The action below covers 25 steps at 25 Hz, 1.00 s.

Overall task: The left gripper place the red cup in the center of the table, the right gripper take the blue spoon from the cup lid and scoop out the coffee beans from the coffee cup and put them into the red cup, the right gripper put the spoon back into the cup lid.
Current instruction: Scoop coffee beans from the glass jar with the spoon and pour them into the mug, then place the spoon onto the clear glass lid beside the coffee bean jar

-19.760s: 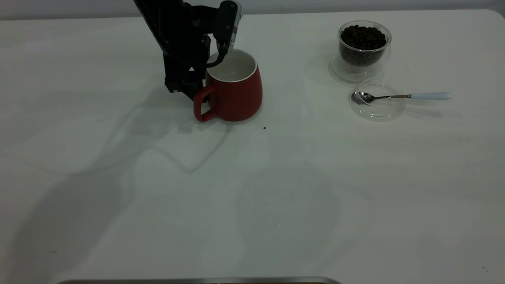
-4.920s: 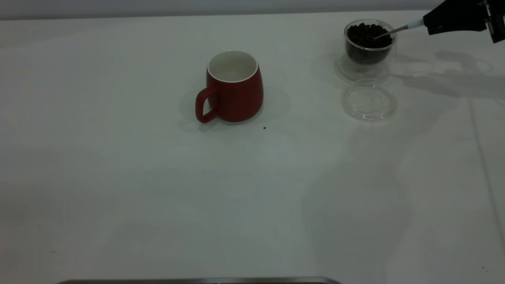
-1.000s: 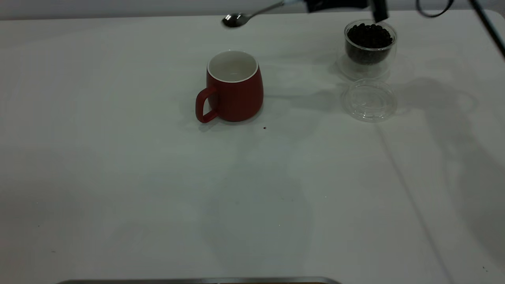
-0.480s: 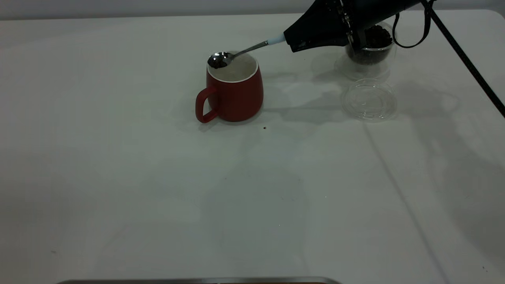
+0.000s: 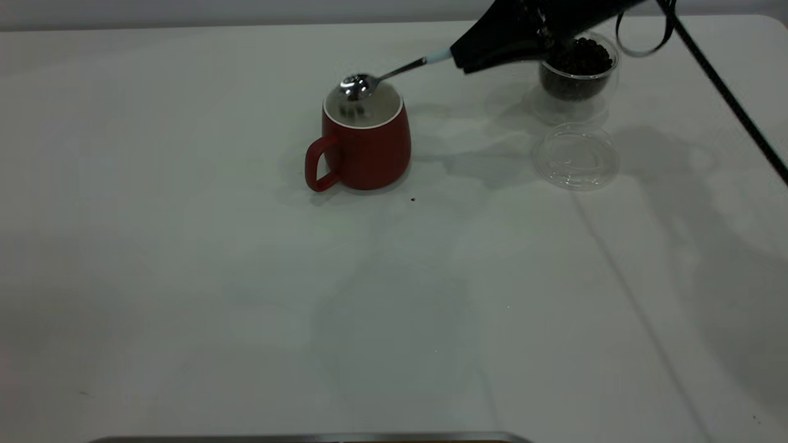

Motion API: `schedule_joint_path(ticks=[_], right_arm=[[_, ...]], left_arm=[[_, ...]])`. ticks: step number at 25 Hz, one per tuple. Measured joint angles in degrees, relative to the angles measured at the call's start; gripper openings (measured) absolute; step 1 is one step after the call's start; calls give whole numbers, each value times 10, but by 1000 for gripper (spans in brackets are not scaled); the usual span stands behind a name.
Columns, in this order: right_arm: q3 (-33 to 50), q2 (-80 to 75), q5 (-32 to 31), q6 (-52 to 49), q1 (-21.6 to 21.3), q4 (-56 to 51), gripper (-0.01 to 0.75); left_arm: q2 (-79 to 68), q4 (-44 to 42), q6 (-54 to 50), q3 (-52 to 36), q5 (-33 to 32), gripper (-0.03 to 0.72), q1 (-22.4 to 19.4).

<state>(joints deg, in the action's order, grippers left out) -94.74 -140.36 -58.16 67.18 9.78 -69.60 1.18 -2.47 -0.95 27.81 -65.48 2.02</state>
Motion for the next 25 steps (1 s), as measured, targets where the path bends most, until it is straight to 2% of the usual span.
schedule_joint_path(ticks=[4, 11, 16, 21, 23, 25], right_arm=[[0, 45, 39, 1, 0, 63, 114], [2, 113, 38, -61, 16, 186, 114], [5, 232, 8, -141, 18, 299, 114], [6, 388, -58, -286, 12, 456, 114], [25, 454, -63, -328, 8, 492, 114], [74, 506, -51, -345, -9, 484, 114]], left_arm=[[0, 0, 0, 0, 0, 587, 0], [0, 0, 0, 0, 0, 587, 0], [0, 0, 0, 0, 0, 587, 0], [0, 0, 0, 0, 0, 587, 0], [0, 0, 0, 0, 0, 587, 0], [0, 0, 0, 0, 0, 587, 0]])
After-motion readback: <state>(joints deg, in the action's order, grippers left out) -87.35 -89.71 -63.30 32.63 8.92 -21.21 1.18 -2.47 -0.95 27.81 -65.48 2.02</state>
